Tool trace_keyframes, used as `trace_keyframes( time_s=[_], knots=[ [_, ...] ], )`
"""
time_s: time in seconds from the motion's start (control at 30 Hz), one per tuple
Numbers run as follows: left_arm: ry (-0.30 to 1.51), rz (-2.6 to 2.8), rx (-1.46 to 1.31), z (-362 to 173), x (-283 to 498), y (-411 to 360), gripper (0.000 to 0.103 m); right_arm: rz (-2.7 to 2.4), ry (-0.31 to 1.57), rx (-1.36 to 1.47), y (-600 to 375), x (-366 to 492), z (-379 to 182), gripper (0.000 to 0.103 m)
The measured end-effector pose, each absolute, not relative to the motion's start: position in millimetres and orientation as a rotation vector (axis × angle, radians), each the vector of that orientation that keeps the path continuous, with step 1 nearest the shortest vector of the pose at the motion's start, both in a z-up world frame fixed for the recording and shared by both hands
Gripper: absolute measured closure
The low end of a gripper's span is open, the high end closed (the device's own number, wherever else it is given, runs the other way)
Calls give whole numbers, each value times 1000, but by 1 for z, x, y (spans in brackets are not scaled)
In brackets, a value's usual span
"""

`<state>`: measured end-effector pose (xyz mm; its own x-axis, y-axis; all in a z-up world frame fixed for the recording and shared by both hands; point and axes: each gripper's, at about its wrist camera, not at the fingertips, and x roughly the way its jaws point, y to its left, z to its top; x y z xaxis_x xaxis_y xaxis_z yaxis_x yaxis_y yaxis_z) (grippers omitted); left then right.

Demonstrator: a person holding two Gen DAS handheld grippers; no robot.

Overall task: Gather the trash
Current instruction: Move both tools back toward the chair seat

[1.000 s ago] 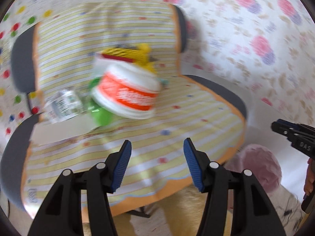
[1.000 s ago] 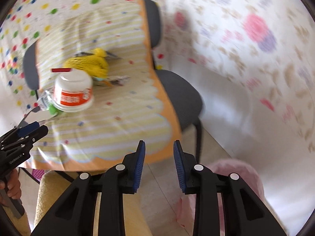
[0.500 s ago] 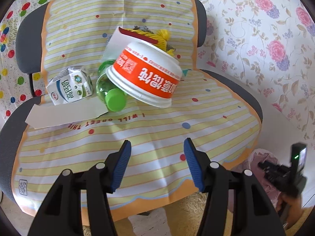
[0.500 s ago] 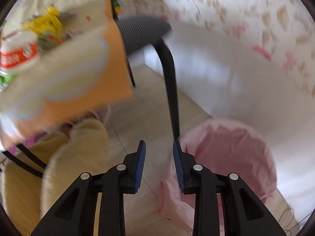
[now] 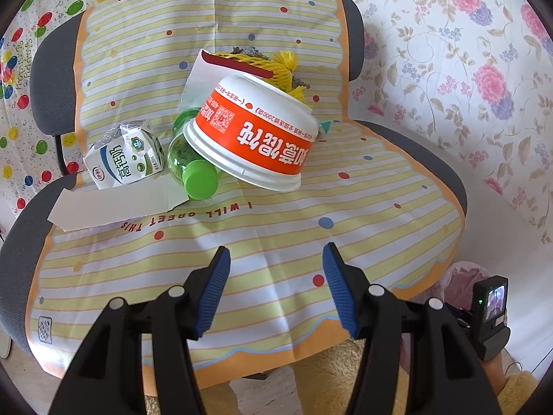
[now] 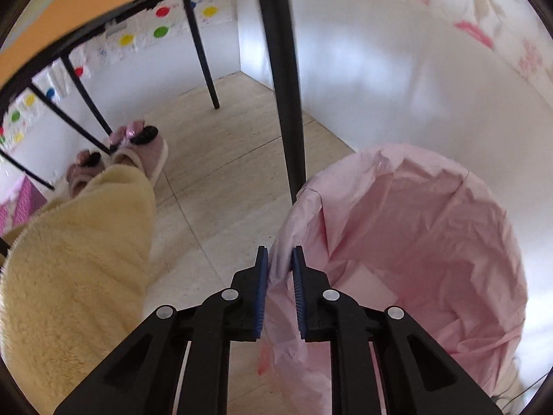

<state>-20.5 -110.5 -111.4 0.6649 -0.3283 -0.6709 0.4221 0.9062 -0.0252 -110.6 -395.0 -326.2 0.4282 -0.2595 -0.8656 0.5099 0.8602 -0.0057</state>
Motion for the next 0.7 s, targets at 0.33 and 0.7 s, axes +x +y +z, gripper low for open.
trace_keyframes(
  time_s=[0.33, 0.7],
  knots=[
    [732, -422, 124, -110, -23, -107, 49, -501, 1061, 268, -396, -98, -338, 87],
    [739, -419, 119, -113, -16, -102, 49, -395, 983, 498, -397, -96, -317, 96]
  ],
)
